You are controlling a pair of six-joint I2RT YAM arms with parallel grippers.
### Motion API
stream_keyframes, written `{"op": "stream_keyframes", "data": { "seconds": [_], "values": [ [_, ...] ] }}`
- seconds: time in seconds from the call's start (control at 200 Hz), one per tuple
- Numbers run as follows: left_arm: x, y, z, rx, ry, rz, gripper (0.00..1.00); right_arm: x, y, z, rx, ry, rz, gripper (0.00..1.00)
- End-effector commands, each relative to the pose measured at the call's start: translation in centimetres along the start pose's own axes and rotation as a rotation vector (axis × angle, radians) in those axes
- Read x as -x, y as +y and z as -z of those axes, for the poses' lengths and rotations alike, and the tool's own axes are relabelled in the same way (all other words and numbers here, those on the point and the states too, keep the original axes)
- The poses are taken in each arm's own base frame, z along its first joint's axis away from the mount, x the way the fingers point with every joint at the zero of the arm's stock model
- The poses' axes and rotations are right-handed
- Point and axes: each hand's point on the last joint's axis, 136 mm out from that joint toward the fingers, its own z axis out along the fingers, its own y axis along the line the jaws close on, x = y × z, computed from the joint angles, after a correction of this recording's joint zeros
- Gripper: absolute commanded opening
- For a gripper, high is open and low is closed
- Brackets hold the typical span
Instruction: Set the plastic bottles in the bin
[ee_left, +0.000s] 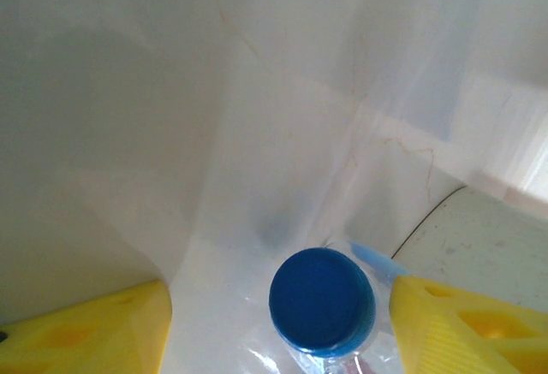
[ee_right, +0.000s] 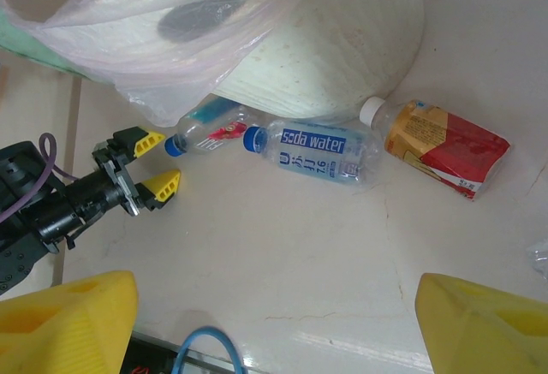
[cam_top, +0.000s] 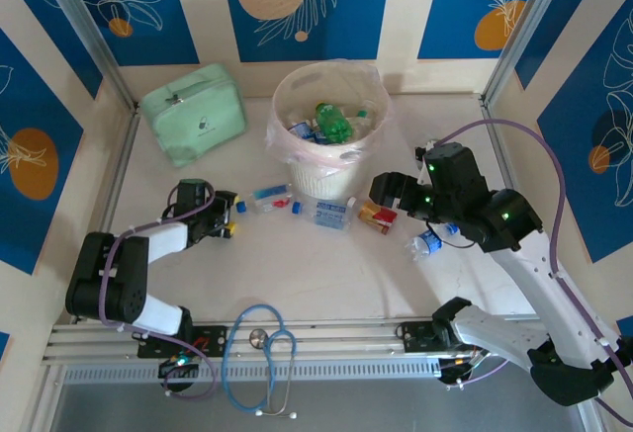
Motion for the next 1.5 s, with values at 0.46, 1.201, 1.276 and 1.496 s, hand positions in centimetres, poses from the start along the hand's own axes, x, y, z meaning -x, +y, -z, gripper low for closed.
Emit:
{"op": "stream_keyframes", "data": {
  "seconds": [0.46, 1.201, 1.276, 1.496],
  "values": [
    [-2.8, -4.2, -4.0, -0.175, 0.116, -0.033, 0.69, -0.4, -0.1, -1.2, -0.008, 0.028, -0.001, 0.84],
    [-1.3, -4.6, 0.8, 0.091, -0.074, -0.332, 0.77, -0.2, 0.0, -0.8, -0.007, 0.016, 0.006, 0.84],
    [-1.6, -5.3, 0.5, 0.071, -0.058, -0.335, 0.76, -0.1, 0.0, -0.8, -0.009, 0.012, 0.007, 0.84],
    [-1.9, -4.8, -0.7, 0.059, -0.027, -0.244, 0.73, 0.0, 0.0, -0.7, -0.010, 0.011, 0.006, 0.84]
  ]
}}
